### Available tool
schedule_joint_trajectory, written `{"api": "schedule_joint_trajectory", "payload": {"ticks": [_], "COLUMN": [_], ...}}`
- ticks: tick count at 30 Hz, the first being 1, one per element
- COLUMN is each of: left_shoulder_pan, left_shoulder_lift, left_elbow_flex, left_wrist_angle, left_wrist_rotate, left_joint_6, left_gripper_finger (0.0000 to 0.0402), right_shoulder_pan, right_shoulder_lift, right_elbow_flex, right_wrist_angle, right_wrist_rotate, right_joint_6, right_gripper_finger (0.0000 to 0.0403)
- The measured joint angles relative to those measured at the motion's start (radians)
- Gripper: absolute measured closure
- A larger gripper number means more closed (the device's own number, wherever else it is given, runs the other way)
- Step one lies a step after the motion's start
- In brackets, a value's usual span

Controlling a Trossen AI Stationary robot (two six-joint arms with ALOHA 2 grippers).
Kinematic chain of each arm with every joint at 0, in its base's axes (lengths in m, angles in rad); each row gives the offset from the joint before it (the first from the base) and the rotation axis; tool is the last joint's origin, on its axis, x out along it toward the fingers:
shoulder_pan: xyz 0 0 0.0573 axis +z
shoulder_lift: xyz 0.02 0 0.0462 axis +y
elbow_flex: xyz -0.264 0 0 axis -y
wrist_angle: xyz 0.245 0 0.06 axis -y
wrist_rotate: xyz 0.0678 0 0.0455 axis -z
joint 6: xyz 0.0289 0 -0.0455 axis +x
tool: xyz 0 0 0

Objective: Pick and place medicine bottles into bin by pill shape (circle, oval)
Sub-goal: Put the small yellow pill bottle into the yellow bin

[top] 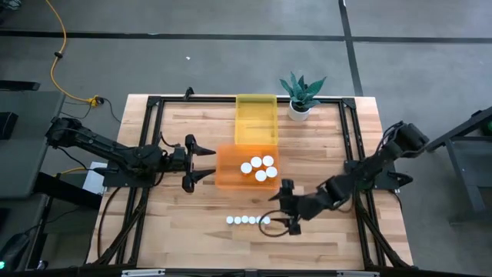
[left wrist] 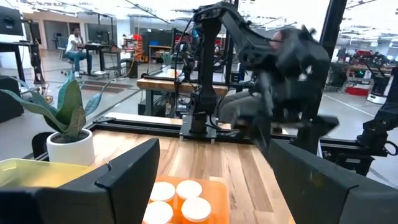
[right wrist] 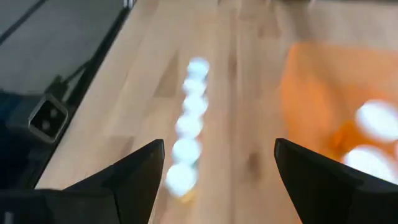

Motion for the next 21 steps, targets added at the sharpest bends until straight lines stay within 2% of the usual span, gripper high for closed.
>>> {"api": "schedule_joint_trajectory", "payload": {"ticks": [8,13,21], "left_shoulder_pan": [0.000,0.000,0.000], "left_shoulder_lift": [0.000,0.000,0.000], "left_elbow_flex": [0.000,0.000,0.000], "left_wrist_angle": [-0.007,-0.007,-0.007], "left_wrist_rotate": [0.000,0.000,-0.001], "left_joint_6": [0.000,0.000,0.000], "left_gripper_finger": [0.0110,0.0110,0.0110], "right_shoulder_pan": [0.022,0.021,0.021], "right_shoulder_lift": [0.145,0.237,0.261], "right_elbow_flex": [-0.001,-0.001,-0.001], "right_wrist_angle": [0.050,0.163,0.179], "right_wrist_rotate": [-0.005,-0.077,-0.060], "right_joint_6": [0.150,0.161,0.195], "right_gripper_finger": [0.0105,0.0105,0.0105]}}
